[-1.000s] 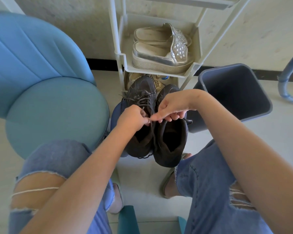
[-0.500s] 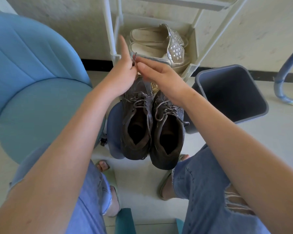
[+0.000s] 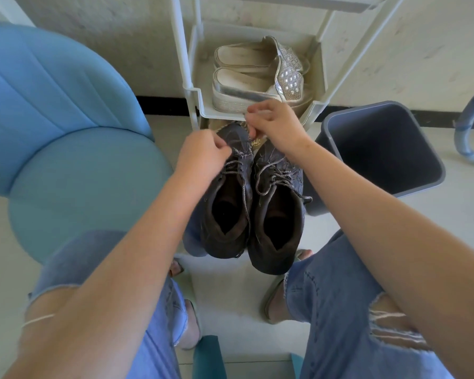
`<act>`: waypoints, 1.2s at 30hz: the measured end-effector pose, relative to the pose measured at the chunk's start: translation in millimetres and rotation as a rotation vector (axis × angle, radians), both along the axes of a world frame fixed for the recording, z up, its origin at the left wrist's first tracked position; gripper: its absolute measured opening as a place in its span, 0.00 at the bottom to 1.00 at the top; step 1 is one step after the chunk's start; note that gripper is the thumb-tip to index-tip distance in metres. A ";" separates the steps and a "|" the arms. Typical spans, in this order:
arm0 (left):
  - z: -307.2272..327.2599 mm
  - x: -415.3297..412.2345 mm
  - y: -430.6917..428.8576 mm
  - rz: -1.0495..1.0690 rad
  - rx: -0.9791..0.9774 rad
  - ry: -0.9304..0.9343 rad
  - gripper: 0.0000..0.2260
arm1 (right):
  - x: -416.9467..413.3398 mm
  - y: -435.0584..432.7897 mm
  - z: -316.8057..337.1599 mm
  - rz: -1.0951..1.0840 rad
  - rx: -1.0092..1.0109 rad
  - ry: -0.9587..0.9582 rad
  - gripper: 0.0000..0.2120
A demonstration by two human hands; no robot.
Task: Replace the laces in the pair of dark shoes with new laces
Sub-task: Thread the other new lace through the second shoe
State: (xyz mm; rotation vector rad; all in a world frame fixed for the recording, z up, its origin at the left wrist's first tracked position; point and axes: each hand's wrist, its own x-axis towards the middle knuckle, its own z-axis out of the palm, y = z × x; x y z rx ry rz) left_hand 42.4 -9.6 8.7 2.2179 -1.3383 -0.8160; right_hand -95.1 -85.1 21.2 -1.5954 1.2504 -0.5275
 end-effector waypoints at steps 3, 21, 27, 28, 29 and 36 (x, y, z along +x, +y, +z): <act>3.2 -6.1 8.0 -0.022 -0.081 -0.269 0.08 | -4.1 -5.7 0.1 -0.052 -0.132 0.132 0.07; 5.3 -12.8 4.1 0.042 0.490 0.415 0.11 | -11.5 -8.4 -9.9 0.269 -0.022 0.318 0.04; -17.5 -30.5 17.5 0.394 0.395 0.978 0.12 | -3.4 -4.3 -24.4 0.358 0.002 0.438 0.08; -20.2 -33.9 19.8 0.447 0.360 1.014 0.12 | -1.9 -3.7 -26.8 0.375 0.003 0.459 0.09; -22.3 -37.0 21.2 0.480 0.325 1.019 0.11 | -0.8 -3.3 -28.4 0.386 -0.001 0.480 0.10; -20.1 -43.0 23.8 0.700 0.255 1.238 0.09 | 6.6 0.7 -35.4 0.394 -0.019 0.570 0.11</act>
